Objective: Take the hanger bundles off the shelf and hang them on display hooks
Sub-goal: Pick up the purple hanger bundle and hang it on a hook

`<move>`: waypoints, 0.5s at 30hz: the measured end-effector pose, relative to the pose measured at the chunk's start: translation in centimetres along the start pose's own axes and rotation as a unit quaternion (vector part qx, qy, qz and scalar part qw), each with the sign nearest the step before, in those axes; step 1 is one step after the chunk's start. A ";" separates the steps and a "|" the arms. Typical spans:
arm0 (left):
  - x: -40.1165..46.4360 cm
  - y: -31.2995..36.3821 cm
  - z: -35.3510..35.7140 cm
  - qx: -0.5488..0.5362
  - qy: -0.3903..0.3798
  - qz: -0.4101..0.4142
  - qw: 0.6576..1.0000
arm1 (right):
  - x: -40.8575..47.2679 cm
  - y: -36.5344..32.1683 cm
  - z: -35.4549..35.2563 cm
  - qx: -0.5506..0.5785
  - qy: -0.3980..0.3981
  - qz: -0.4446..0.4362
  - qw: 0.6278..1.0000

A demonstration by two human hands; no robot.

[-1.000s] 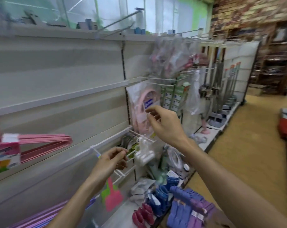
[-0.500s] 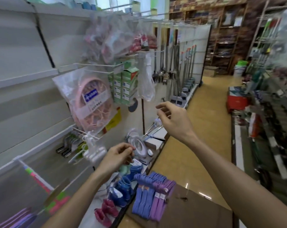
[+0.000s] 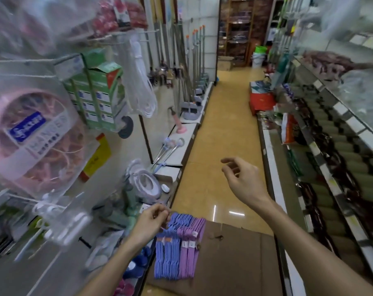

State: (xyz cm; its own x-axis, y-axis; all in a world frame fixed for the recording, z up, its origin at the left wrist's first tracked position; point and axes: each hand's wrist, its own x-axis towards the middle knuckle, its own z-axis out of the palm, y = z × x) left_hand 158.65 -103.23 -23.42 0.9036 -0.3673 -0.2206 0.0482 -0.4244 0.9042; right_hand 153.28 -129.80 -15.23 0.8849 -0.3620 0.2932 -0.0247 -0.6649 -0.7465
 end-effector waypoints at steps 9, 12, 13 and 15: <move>12.4 -12.9 2.9 0.066 -0.075 -0.042 0.994 | -1.6 14.0 9.5 -0.027 -0.005 0.165 0.986; 15.5 -18.5 5.4 0.100 -0.094 -0.046 0.989 | -3.4 20.3 13.9 -0.021 -0.031 0.203 0.979; 16.6 -20.5 6.4 0.119 -0.100 -0.042 0.987 | -4.1 22.7 15.5 -0.020 -0.037 0.211 0.977; 19.0 -24.7 8.6 0.147 -0.108 -0.037 0.982 | -5.4 27.6 18.7 -0.025 -0.048 0.219 0.974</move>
State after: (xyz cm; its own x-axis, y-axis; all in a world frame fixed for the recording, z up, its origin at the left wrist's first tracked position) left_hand 171.00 -106.83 -53.08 0.7891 -0.4806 -0.3825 -0.0445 -0.6658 0.7448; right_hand 156.54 -133.98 -48.64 0.8232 -0.5578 -0.1060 -0.4311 -0.4924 -0.7561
